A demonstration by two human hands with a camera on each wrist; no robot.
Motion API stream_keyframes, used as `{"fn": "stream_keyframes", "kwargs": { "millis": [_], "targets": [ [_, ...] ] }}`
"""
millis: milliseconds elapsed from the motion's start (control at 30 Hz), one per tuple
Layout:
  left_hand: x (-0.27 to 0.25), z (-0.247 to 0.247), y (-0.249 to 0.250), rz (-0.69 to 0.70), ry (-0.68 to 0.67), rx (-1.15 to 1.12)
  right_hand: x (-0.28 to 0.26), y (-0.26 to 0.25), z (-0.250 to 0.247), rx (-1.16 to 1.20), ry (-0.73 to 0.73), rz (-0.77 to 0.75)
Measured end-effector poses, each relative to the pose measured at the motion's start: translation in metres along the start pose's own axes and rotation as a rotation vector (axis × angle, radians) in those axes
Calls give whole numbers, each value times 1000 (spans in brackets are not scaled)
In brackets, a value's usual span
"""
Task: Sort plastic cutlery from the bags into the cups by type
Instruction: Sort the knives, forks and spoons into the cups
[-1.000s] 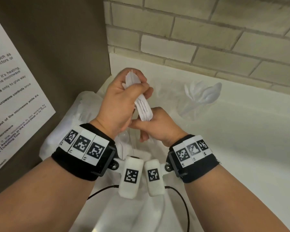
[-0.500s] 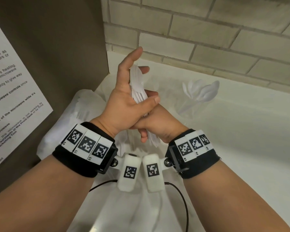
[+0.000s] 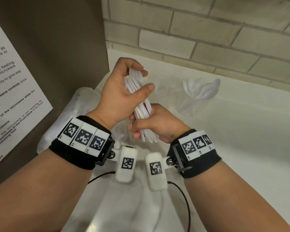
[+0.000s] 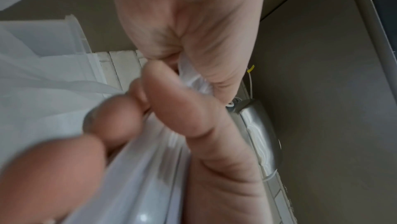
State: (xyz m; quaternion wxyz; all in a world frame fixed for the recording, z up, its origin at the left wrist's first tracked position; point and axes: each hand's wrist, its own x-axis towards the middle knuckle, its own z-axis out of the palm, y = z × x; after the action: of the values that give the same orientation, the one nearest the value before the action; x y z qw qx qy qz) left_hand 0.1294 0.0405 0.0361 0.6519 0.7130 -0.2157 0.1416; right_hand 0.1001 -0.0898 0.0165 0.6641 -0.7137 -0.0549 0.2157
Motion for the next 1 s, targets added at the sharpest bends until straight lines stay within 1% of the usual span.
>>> {"fn": "stream_keyframes", "kwargs": {
  "millis": [100,167,267,300,333,400,433,467,500,567,667,733,800,900,933,1000],
  "targets": [
    [-4,5,-2,5,54,-25,-4,4,1,12,-37,40],
    [-5,9,-2,-8,29,-83,-4,5,2,-27,-1,43],
    [-5,6,-4,-58,-72,-285,-2,4,6,17,92,7],
    [-6,2,-6,-103,-101,-342,-2,2,6,72,110,-11],
    [-7,-2,-6,-177,-145,-390,-3,1,5,125,120,-30],
    [-10,-6,-4,-331,-307,-376,-3,1,2,171,98,-69],
    [-12,-6,-5,-386,-398,-342,-3,2,3,158,65,-78],
    [-13,-5,-5,-425,-451,-330,-3,3,4,131,30,-83],
    [-14,-4,-3,-450,-446,-324,-2,3,7,106,-7,-91],
    [-13,-2,0,-476,-370,-300,-2,5,11,96,-63,-113],
    [-11,-1,-1,-405,-305,-208,-4,10,9,101,-120,-95],
    [-12,-2,-3,-372,-273,-168,-4,14,9,63,-94,-44],
    [-14,-1,-3,-377,-286,-206,-3,16,12,65,-72,-20],
    [-16,0,2,-368,-358,-253,-4,17,17,91,-100,-17],
    [-16,-1,4,-377,-347,-245,-5,15,16,58,-114,-38],
    [-14,-2,5,-389,-245,-264,-5,12,10,-99,-133,-49]
  ]
}}
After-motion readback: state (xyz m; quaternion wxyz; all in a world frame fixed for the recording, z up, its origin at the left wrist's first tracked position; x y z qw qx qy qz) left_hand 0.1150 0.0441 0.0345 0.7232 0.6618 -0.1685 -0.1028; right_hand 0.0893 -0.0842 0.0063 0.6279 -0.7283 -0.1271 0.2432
